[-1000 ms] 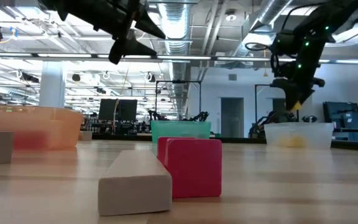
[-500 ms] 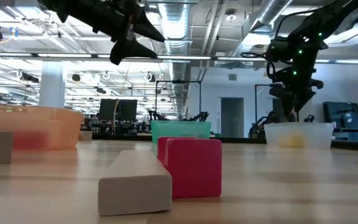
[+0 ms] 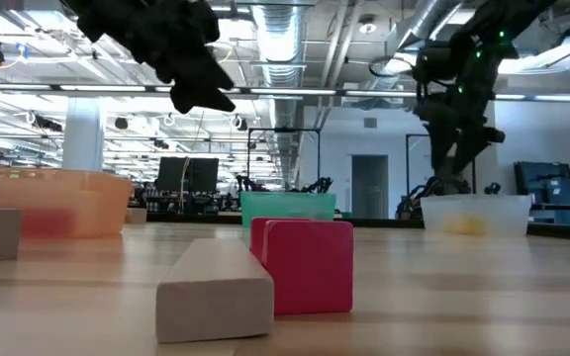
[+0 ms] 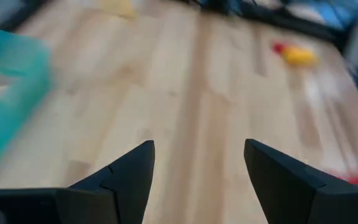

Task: Sort & place blocks by color
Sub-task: Put the brown block into the transparent blue bin

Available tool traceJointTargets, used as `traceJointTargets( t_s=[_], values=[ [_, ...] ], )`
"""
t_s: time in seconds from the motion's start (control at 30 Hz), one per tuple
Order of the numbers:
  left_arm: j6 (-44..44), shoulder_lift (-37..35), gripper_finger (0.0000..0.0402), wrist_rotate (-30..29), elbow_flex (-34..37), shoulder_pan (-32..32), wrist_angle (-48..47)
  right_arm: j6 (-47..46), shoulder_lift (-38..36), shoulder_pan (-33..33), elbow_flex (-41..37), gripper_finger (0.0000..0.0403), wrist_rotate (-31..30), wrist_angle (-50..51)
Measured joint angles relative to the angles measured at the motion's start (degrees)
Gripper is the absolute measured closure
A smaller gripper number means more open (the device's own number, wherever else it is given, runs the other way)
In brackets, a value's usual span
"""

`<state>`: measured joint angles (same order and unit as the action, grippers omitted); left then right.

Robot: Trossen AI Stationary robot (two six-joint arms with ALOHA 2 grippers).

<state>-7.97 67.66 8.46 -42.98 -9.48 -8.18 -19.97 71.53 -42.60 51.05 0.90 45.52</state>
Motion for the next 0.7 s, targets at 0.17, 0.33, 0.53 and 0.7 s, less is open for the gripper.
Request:
traceJointTargets(
  t_s=[0.17,0.33,0.53,0.7],
  values=[
    [13.51,0.76,0.0166,9.33,0.00,0.20,-3.27,-11.39,-1.26,15.03,0.00,0.0134,1.61,1.41],
    [24.84,4.28,0.0166,15.73,0.02,0.64,-4.11,-23.75,-1.94,30.77,0.00,0.0134,0.23,1.49],
    [23.66,10.28,0.0166,20.67,-0.16,4.89,-5.01,-33.88,-1.95,48.41,0.00,0.0133,-0.49,2.19],
    [14.13,11.10,0.0166,14.99,-2.46,14.09,-16.34,-42.25,-1.95,60.61,0.00,0.0133,-5.32,5.12]
  ],
)
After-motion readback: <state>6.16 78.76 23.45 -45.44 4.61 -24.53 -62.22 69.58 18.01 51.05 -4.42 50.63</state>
